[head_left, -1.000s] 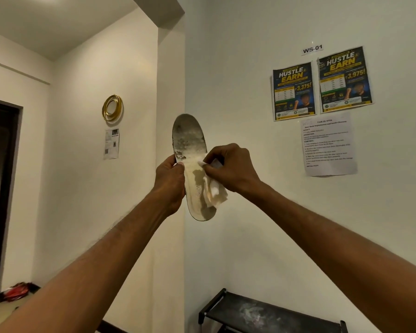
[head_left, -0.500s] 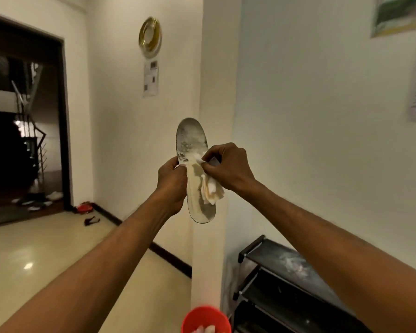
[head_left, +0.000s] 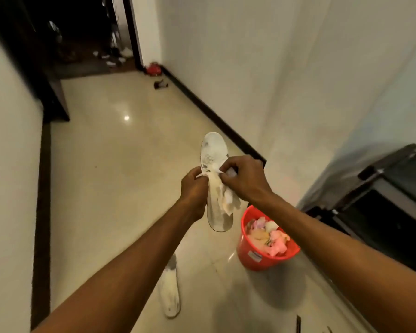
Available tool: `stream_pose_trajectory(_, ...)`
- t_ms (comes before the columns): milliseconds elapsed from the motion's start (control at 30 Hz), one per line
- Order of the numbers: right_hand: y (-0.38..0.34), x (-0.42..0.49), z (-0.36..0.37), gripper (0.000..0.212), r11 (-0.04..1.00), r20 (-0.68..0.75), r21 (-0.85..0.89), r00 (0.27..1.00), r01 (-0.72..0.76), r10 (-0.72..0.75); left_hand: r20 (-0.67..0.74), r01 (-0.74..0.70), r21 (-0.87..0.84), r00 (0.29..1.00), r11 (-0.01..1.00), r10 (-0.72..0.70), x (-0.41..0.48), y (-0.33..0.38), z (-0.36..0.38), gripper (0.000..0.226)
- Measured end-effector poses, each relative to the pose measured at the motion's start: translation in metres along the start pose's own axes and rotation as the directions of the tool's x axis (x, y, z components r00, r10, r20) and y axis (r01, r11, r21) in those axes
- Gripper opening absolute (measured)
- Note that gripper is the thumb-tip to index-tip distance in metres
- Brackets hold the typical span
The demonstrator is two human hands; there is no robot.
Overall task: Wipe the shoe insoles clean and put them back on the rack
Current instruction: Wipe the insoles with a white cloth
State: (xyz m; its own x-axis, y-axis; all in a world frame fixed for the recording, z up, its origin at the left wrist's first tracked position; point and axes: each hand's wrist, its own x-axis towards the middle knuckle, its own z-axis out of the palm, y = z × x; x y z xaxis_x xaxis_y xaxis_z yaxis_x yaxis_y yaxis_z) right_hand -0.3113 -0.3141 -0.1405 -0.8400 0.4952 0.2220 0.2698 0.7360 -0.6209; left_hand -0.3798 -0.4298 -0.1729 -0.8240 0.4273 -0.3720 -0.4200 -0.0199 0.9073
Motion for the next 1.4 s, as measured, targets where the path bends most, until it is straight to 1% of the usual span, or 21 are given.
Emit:
stream_pose_trajectory(100, 0.07, -0.011, 0.076, 0.005, 0.996, 0.137, 0.017, 0.987, -0.083, 0.08, -0.088, 0.142, 0.036, 0.987, 0.989, -0.138, 0.043, -0.087, -0.011, 0.03)
stream_pose_trajectory(167, 0.108, -0.022, 0.119, 0.004, 0.992, 0.19, 0.029, 0.975, -0.125, 0.117, -0.148, 0.215, 0.039, 0.967, 0.976, -0.207, 0.063, -0.139, -0.024, 0.029)
stream_pose_trajectory(267, 0.157, -0.044, 0.178, 0.004, 0.981, 0.274, 0.04, 0.946, -0.192, 0.174, -0.221, 0.306, 0.062, 0.932, 0.95, -0.286, 0.082, -0.217, -0.043, 0.024)
stream_pose_trajectory(367, 0.193, -0.074, 0.226, 0.006, 0.962, 0.357, 0.06, 0.906, -0.266, 0.228, -0.299, 0.402, 0.037, 0.878, 0.915, -0.374, 0.096, -0.288, -0.063, 0.024)
stream_pose_trajectory(500, 0.228, -0.118, 0.264, 0.008, 0.933, 0.425, 0.109, 0.864, -0.344, 0.269, -0.403, 0.498, 0.058, 0.804, 0.865, -0.436, 0.111, -0.371, -0.085, 0.031)
stream_pose_trajectory(600, 0.249, -0.145, 0.279, 0.007, 0.916, 0.448, 0.114, 0.843, -0.385, 0.298, -0.482, 0.531, 0.142, 0.774, 0.836, -0.41, 0.112, -0.414, -0.093, 0.034)
stream_pose_trajectory(700, 0.265, -0.162, 0.283, 0.007, 0.905, 0.464, 0.084, 0.82, -0.417, 0.335, -0.545, 0.48, 0.254, 0.788, 0.839, -0.286, 0.105, -0.422, -0.086, 0.025)
stream_pose_trajectory(767, 0.269, -0.166, 0.284, 0.007, 0.901, 0.469, 0.074, 0.812, -0.428, 0.347, -0.55, 0.437, 0.34, 0.81, 0.832, -0.201, 0.105, -0.427, -0.083, 0.019)
stream_pose_trajectory(833, 0.27, -0.166, 0.286, 0.008, 0.898, 0.462, 0.076, 0.814, -0.433, 0.353, -0.541, 0.413, 0.411, 0.828, 0.813, -0.147, 0.104, -0.426, -0.079, 0.014)
stream_pose_trajectory(933, 0.265, -0.164, 0.29, 0.009, 0.894, 0.444, 0.096, 0.822, -0.438, 0.355, -0.558, 0.404, 0.502, 0.827, 0.765, -0.07, 0.105, -0.425, -0.08, 0.013)
stream_pose_trajectory(1000, 0.259, -0.165, 0.295, 0.009, 0.892, 0.441, 0.108, 0.825, -0.44, 0.353, -0.573, 0.386, 0.537, 0.82, 0.75, -0.012, 0.105, -0.421, -0.085, 0.008)
stream_pose_trajectory(1033, 0.257, -0.166, 0.297, 0.009, 0.892, 0.446, 0.111, 0.824, -0.439, 0.35, -0.581, 0.373, 0.565, 0.813, 0.736, 0.034, 0.104, -0.42, -0.092, 0.008)
stream_pose_trajectory(1100, 0.255, -0.169, 0.302, 0.009, 0.89, 0.459, 0.113, 0.817, -0.443, 0.348, -0.607, 0.378, 0.639, 0.783, 0.67, 0.137, 0.103, -0.42, -0.11, 0.027)
stream_pose_trajectory(1133, 0.254, -0.171, 0.304, 0.009, 0.886, 0.465, 0.114, 0.812, -0.45, 0.353, -0.636, 0.42, 0.649, 0.756, 0.634, 0.151, 0.101, -0.42, -0.12, 0.034)
stream_pose_trajectory(1167, 0.254, -0.173, 0.306, 0.009, 0.881, 0.468, 0.116, 0.808, -0.458, 0.359, -0.687, 0.49, 0.625, 0.715, 0.608, 0.13, 0.099, -0.421, -0.13, 0.039)
stream_pose_trajectory(1233, 0.254, -0.176, 0.311, 0.008, 0.878, 0.471, 0.114, 0.804, -0.464, 0.364, -0.787, 0.639, 0.524, 0.616, 0.563, 0.032, 0.092, -0.422, -0.147, 0.05)
stream_pose_trajectory(1267, 0.253, -0.178, 0.313, 0.007, 0.877, 0.474, 0.111, 0.801, -0.467, 0.366, -0.81, 0.684, 0.484, 0.586, 0.546, -0.017, 0.088, -0.425, -0.155, 0.057)
stream_pose_trajectory(1300, 0.252, -0.181, 0.315, 0.007, 0.876, 0.481, 0.108, 0.796, -0.471, 0.368, -0.809, 0.695, 0.467, 0.585, 0.547, -0.052, 0.085, -0.428, -0.162, 0.062)
stream_pose_trajectory(1333, 0.251, -0.183, 0.318, 0.006, 0.875, 0.49, 0.106, 0.791, -0.472, 0.367, -0.793, 0.677, 0.471, 0.606, 0.565, -0.066, 0.083, -0.432, -0.168, 0.064)
stream_pose_trajectory(1400, 0.248, -0.187, 0.321, 0.005, 0.873, 0.5, 0.113, 0.786, -0.475, 0.363, -0.755, 0.628, 0.494, 0.653, 0.601, -0.062, 0.082, -0.435, -0.177, 0.055)
